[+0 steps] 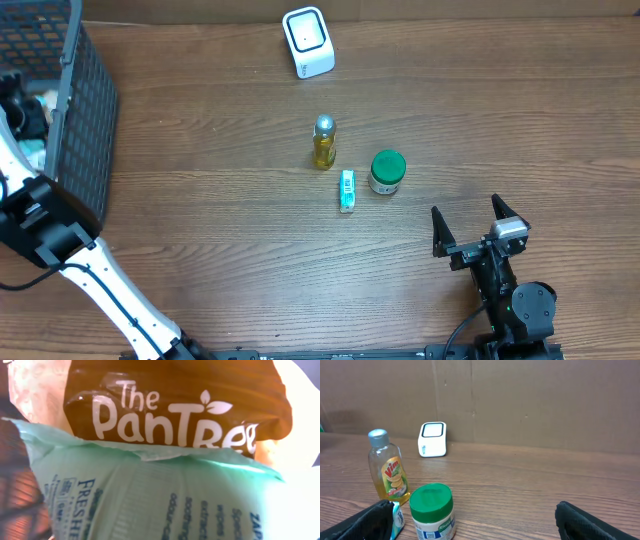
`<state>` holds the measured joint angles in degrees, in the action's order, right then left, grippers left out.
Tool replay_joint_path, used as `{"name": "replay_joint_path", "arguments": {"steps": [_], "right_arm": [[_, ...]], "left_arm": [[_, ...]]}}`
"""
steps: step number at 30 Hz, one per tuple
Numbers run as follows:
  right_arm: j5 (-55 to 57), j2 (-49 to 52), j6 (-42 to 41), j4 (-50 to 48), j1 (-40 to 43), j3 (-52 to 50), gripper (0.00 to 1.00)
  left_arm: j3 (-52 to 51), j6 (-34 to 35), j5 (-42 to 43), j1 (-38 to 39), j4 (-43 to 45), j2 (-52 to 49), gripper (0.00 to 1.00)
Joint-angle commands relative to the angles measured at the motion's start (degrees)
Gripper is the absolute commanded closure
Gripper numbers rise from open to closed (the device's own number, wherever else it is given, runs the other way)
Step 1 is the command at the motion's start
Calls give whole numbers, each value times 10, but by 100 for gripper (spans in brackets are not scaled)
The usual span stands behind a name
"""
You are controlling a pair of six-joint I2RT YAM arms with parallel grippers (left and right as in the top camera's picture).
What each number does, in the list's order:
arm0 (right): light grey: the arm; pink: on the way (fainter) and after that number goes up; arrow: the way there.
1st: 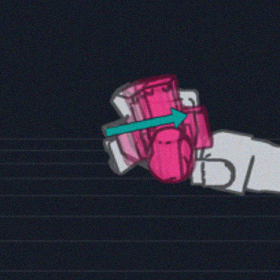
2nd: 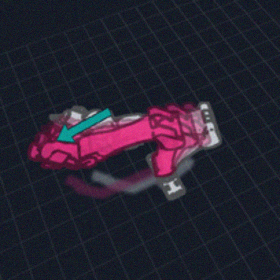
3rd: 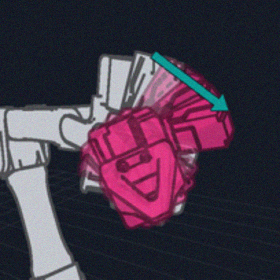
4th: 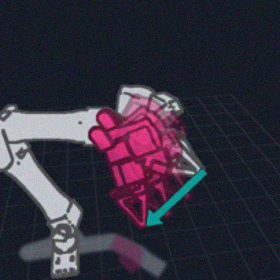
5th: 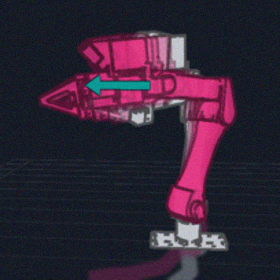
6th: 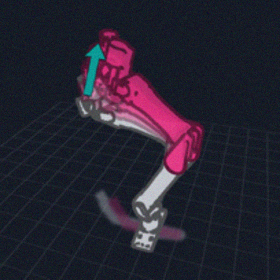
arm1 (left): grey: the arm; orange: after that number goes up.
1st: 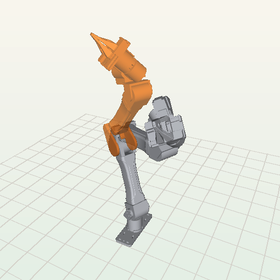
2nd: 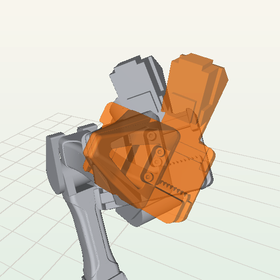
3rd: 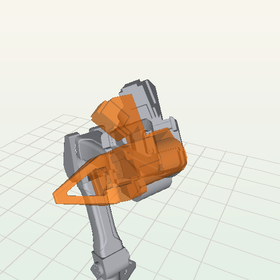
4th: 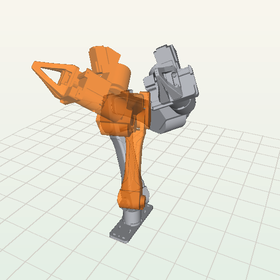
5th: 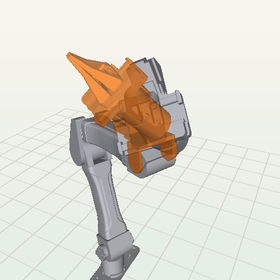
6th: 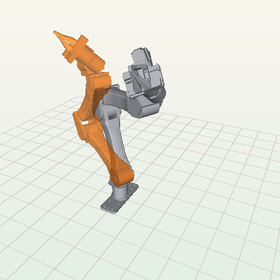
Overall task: Scan the item barcode
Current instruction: 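Grasp the green PanTree wipes pack in the basket with the left gripper, then lift the wipes pack out of the basket toward the table center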
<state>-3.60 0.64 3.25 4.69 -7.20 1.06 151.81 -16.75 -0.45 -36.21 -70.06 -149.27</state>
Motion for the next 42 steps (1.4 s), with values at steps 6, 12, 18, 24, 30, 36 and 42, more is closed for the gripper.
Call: {"name": "replay_joint_path", "arguments": {"steps": [6,12,18,24,30,36,42], "right_arm": [[5,-4,2,-2,2,-6,0],[5,-4,2,-2,2,-6,0],[5,-4,2,-2,2,-6,0],[5,-4,2,-2,2,-6,0],[5,-4,2,-2,2,-6,0],[5,-4,2,-2,2,-6,0],[5,-4,2,-2,2,-6,0]], "left_arm": [[87,130,18,60,4,195,96],[87,180,14,88,25,319,96],[87,228,48,133,-16,425,96],[84,232,45,238,-188,448,96],[2,263,46,346,-266,418,96],[-145,316,13,417,-256,396,96],[-357,396,0,467,-153,392,96]]}}
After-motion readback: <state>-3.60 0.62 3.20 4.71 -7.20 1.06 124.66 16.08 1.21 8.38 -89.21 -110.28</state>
